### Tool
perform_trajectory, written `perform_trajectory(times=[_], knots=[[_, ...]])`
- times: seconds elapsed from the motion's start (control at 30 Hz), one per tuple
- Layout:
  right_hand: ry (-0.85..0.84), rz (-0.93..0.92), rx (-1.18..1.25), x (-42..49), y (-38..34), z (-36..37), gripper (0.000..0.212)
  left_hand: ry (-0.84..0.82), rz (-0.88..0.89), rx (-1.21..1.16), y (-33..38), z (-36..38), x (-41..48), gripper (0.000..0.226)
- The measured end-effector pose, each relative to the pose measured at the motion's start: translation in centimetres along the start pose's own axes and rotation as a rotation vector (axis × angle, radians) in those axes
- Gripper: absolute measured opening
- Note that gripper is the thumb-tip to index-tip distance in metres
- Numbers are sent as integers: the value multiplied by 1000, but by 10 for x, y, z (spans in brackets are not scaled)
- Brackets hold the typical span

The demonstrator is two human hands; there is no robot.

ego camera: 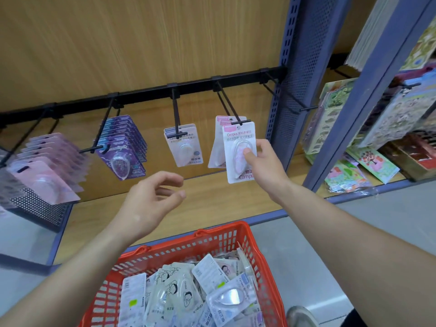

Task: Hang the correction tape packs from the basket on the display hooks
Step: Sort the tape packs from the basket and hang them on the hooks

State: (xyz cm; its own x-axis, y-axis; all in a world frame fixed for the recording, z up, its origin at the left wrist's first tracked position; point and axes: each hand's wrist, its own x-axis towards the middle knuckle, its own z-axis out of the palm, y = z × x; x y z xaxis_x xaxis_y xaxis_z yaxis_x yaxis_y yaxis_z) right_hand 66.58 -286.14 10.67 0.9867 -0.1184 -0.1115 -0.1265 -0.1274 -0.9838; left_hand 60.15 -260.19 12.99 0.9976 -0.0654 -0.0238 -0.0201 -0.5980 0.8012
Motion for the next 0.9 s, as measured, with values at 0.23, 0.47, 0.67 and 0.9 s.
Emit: perform_trajectory(times=[0.23, 0.47, 0.67, 0.9], knots=[[28, -22, -4, 11, 5, 8, 11, -19, 84, 223, -7, -5, -8, 20], [17, -59, -36, 6, 8, 10, 13, -57, 106, 262, -11, -7, -7, 21], [32, -66, -29, 2, 6, 8, 14, -35, 97, 246, -10, -11, 1, 21], [75, -78, -70, 7, 7, 9, 10, -41, 93, 244, -12, -10, 3, 21]])
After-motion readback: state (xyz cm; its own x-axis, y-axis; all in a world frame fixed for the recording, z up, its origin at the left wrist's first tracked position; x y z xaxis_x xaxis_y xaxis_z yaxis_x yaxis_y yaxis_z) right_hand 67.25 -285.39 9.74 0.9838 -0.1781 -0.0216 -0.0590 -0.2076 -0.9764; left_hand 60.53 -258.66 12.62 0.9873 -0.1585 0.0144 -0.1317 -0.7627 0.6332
